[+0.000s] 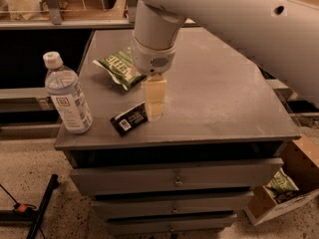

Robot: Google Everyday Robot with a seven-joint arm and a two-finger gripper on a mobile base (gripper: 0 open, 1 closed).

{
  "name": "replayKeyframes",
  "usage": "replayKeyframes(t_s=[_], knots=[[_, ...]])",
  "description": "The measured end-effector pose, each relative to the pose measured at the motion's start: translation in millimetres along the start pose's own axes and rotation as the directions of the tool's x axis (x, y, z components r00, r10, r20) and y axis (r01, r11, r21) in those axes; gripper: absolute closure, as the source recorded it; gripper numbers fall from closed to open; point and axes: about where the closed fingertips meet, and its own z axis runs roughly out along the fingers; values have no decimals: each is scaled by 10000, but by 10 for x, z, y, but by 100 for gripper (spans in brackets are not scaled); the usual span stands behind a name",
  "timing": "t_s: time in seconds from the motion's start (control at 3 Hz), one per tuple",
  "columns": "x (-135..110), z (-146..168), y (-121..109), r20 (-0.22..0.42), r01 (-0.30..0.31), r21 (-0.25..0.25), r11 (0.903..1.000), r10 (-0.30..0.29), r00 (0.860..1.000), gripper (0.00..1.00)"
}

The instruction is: Move rxbar chocolate near blue plastic bottle

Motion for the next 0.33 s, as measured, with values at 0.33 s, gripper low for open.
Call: replayKeyframes(t_s=[0.33], knots=[[0,0,0,0,0,1,10000,0,10000,0]])
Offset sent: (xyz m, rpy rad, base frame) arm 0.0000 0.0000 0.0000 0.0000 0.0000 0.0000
